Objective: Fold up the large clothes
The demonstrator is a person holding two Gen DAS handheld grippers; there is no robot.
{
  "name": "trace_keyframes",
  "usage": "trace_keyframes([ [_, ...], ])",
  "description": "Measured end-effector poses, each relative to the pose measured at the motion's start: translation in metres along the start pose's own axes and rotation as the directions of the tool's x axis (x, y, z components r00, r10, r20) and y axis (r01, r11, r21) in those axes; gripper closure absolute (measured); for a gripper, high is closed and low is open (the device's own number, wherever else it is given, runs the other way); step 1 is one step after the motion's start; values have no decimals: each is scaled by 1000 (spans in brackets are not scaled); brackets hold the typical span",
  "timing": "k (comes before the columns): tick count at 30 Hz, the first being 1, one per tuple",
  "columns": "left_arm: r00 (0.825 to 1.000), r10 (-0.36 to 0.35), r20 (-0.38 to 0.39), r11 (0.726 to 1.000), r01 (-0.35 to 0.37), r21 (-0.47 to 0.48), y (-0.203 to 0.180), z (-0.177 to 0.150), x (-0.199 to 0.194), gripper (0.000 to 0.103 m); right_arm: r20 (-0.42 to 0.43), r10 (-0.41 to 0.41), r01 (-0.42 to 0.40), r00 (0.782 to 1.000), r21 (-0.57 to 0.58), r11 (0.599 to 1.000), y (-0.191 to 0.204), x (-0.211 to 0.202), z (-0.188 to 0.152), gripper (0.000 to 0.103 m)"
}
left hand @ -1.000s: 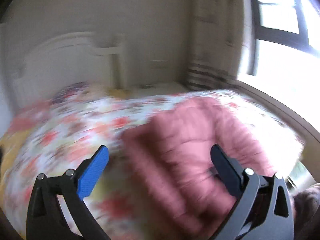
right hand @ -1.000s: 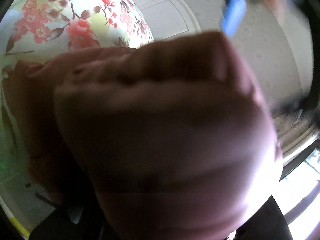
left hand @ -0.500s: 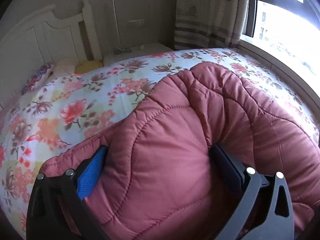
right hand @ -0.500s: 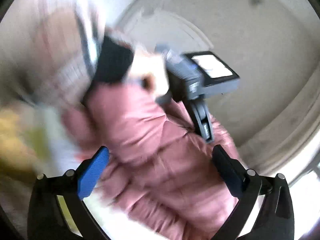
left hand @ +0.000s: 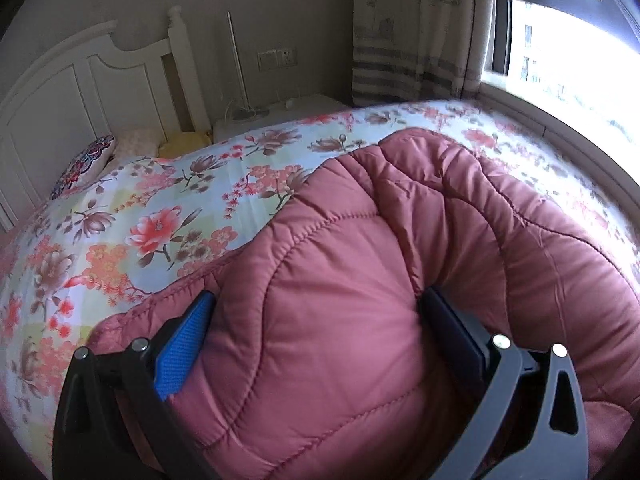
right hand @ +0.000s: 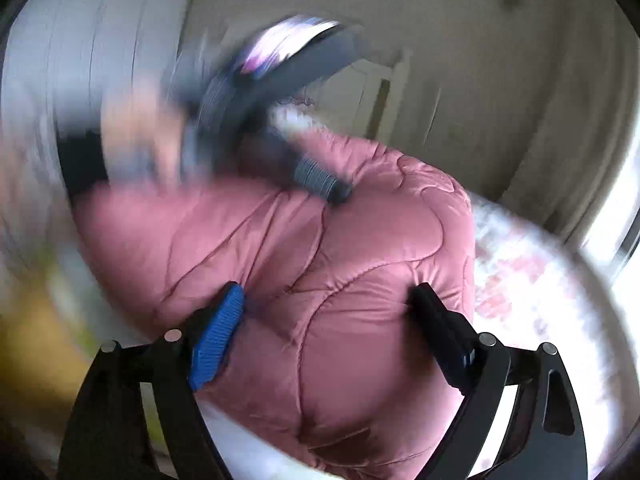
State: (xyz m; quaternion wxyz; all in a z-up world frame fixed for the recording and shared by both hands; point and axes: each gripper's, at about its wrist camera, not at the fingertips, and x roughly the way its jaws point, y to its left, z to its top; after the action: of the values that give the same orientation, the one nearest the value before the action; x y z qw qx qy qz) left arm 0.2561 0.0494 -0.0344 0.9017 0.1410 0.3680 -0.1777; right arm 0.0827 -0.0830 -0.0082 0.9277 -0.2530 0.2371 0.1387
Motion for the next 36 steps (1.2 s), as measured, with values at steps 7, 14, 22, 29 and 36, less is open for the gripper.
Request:
trace_keyframes([
  [7,998,57,8,980,-54,-192,6,29,-106,2,-20,12,-11,1000,36,999,-7,11,7,14],
  [14,999,34,12,955,-29,-294,-11,-22,-75,2,-12,58,-58,998,41,997,-1,4,-2,12],
  [22,981,121,151,976,-91,-196,-8,-56,-60,2,125,208,-231,970,212,950,-86,-22,18,35],
  [29,989,78,126,971,-47,-234,-2,-54,-57,2,49,212,-215,976,384,898,-169,78,86,40],
  [36,991,66,115,969,-37,-244,0,-58,-55,2,-258,373,-237,891,435,869,-146,217,68,38],
])
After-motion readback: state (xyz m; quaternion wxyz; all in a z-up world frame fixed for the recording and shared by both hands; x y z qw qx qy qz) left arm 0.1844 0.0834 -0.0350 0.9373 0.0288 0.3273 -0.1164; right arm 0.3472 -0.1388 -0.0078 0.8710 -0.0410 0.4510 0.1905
